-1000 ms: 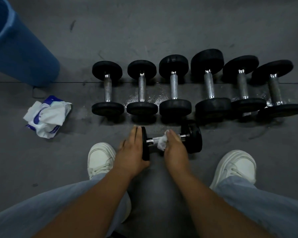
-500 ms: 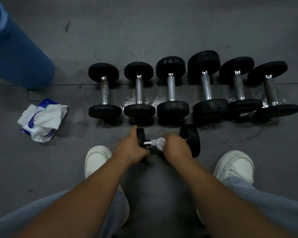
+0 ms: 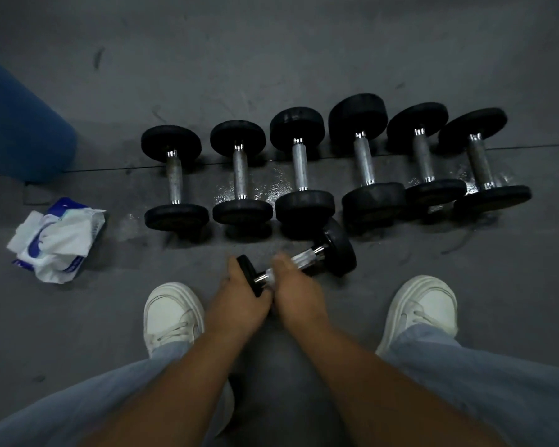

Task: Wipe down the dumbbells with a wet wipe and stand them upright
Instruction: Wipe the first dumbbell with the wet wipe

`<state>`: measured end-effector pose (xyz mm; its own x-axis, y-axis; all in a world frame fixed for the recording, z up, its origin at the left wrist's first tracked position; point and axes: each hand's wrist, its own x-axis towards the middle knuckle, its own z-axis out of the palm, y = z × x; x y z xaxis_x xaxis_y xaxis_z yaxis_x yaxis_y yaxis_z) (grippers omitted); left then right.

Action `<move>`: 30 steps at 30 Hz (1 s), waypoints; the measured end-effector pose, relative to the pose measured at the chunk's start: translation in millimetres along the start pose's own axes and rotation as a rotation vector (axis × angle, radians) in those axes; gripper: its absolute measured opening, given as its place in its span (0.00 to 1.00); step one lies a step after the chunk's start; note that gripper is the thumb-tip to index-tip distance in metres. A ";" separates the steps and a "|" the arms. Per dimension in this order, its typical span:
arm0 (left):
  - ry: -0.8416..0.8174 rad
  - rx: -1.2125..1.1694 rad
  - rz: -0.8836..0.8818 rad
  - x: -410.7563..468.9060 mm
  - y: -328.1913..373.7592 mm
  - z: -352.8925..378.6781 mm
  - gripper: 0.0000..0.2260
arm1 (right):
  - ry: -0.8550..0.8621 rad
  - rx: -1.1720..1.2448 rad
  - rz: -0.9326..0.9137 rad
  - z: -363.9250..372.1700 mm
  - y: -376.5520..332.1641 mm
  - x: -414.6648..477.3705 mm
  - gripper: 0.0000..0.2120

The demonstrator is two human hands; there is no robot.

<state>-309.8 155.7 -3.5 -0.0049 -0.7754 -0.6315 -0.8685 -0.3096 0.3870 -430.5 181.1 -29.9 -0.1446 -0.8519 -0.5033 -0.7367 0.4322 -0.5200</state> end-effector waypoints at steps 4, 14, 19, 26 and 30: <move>-0.042 -0.113 0.025 -3.4 -2.4 7.9 0.41 | 0.010 -0.176 0.000 -14.3 19.3 12.9 0.14; -0.043 0.036 -0.028 18.2 2.9 -17.1 0.37 | 0.069 -0.050 0.147 -11.3 14.9 8.9 0.07; 0.104 0.094 0.022 4.5 5.2 -7.7 0.23 | 0.379 0.021 0.144 -13.3 6.4 8.9 0.05; 0.072 0.162 0.061 14.6 6.2 -5.2 0.26 | 0.244 -0.290 -0.261 12.3 4.5 2.1 0.17; 0.062 0.210 0.067 17.0 4.7 -5.0 0.28 | 0.265 -0.159 -0.036 -7.1 16.7 13.1 0.12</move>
<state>-311.5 138.4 -9.1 -0.0417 -0.8247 -0.5640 -0.9513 -0.1398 0.2748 -449.4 175.1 -40.3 -0.2681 -0.9223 -0.2782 -0.8358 0.3663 -0.4090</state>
